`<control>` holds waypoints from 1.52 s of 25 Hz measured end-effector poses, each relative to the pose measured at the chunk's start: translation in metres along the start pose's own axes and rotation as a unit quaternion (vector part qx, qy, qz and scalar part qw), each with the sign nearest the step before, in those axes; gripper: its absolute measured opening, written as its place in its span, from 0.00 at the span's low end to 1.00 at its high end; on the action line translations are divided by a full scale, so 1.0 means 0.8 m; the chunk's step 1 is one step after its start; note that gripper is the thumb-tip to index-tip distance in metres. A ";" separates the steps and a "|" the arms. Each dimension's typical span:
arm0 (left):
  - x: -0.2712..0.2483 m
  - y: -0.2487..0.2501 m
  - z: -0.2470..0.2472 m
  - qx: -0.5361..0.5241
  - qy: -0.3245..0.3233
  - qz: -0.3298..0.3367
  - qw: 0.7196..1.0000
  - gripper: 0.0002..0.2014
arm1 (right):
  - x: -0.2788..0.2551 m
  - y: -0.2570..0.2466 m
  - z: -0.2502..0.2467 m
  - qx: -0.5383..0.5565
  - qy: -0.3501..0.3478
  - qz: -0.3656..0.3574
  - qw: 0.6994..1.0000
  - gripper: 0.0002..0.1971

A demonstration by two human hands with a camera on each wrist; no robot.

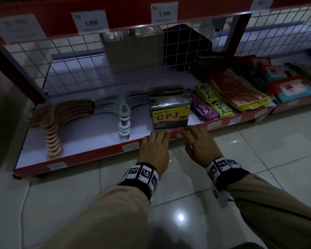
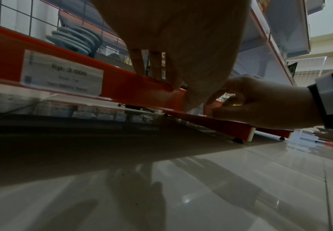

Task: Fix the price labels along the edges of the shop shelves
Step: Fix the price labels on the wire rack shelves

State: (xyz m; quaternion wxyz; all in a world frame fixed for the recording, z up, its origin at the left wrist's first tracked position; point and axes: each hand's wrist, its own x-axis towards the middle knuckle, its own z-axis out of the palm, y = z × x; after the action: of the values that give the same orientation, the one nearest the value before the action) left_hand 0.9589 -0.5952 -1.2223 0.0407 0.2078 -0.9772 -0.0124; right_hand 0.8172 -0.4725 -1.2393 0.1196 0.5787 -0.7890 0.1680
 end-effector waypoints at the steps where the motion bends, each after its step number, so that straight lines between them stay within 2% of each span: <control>1: 0.001 0.000 0.000 -0.004 0.001 -0.001 1.000 0.29 | 0.003 -0.001 -0.001 0.000 0.002 0.006 1.000 0.21; 7: 0.005 0.002 0.000 0.002 0.007 0.004 1.000 0.31 | 0.023 -0.008 -0.009 -0.024 -0.023 0.041 0.999 0.16; 11: 0.004 0.008 0.005 0.004 0.019 -0.001 1.000 0.31 | 0.022 -0.006 -0.005 -0.020 -0.012 0.031 0.999 0.14; 19: 0.009 0.014 0.005 -0.021 0.025 -0.001 0.999 0.22 | 0.012 0.004 -0.001 0.017 0.000 0.039 0.999 0.18; 26: 0.013 0.013 0.000 -0.065 0.011 0.003 0.998 0.17 | 0.020 0.000 -0.004 -0.023 -0.021 0.021 0.999 0.09; 29: 0.014 0.011 -0.002 -0.063 0.004 0.004 0.998 0.17 | 0.024 -0.001 -0.005 -0.004 -0.026 0.050 0.998 0.11; 31: 0.015 0.011 -0.002 -0.073 0.005 -0.002 0.997 0.17 | 0.026 0.001 -0.010 0.037 -0.030 0.057 0.997 0.09; 33: 0.018 0.009 -0.003 -0.100 0.008 -0.018 0.995 0.17 | 0.029 0.005 -0.014 0.140 -0.001 0.088 0.986 0.07; 36: 0.024 0.005 -0.006 -0.162 0.012 -0.045 0.986 0.19 | 0.035 0.007 -0.020 0.277 0.056 0.192 0.940 0.09; 38: 0.025 0.004 -0.008 -0.205 0.019 -0.067 0.976 0.21 | 0.040 0.003 -0.020 0.351 0.046 0.222 0.909 0.11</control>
State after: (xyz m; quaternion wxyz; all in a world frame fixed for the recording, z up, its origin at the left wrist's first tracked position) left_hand 0.9403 -0.6008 -1.2141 0.1000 0.2601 -0.9369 -0.2109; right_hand 0.8051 -0.4931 -1.2125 -0.0950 0.3850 -0.7808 0.4829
